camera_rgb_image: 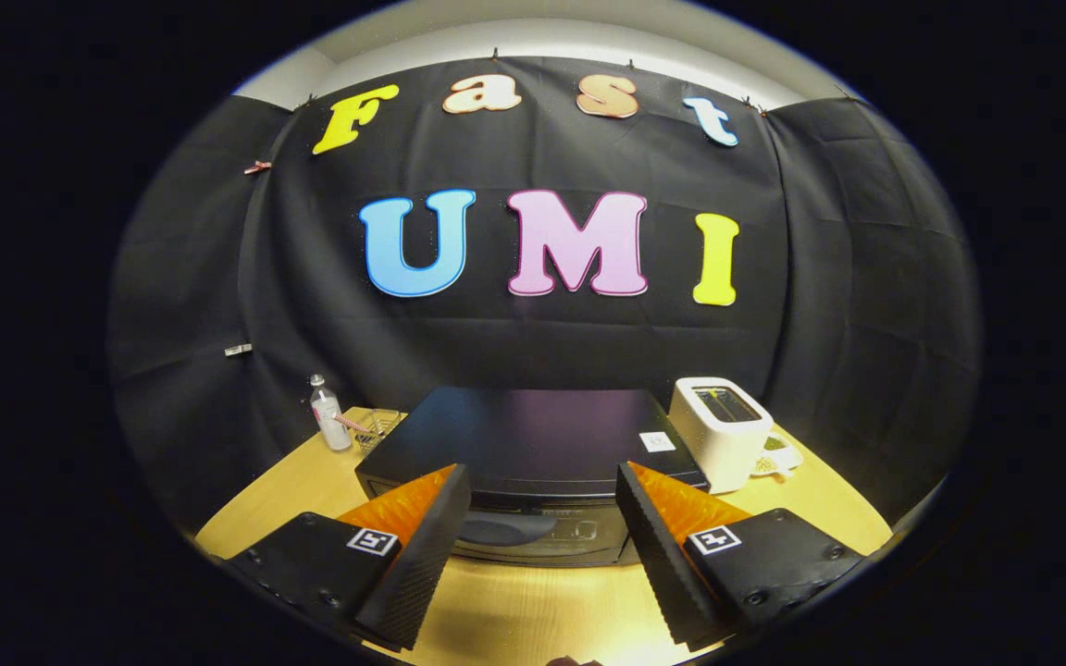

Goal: Open the toaster oven, put the food inside, and close the toaster oven door.

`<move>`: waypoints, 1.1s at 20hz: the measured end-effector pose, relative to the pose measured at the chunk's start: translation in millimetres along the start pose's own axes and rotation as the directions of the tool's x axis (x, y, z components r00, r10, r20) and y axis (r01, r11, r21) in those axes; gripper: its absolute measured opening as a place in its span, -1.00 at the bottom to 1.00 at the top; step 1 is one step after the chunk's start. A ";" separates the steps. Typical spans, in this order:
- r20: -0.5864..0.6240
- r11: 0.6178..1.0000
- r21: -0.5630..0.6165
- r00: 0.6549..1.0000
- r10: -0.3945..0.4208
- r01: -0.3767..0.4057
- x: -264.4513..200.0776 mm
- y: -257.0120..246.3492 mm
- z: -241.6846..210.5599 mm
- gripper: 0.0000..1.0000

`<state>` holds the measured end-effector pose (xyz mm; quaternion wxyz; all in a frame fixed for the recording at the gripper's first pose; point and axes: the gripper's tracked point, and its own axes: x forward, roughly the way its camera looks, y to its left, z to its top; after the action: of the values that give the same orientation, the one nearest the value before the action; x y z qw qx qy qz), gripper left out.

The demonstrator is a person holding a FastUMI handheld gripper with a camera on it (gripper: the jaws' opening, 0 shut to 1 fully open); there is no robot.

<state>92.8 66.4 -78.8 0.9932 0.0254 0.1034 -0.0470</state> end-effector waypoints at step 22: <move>-0.184 1.000 0.013 0.983 -0.017 0.020 56.2 34.0 -66.9 0.96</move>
<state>137.3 99.3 -154.5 0.9787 0.0361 0.1945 -0.0546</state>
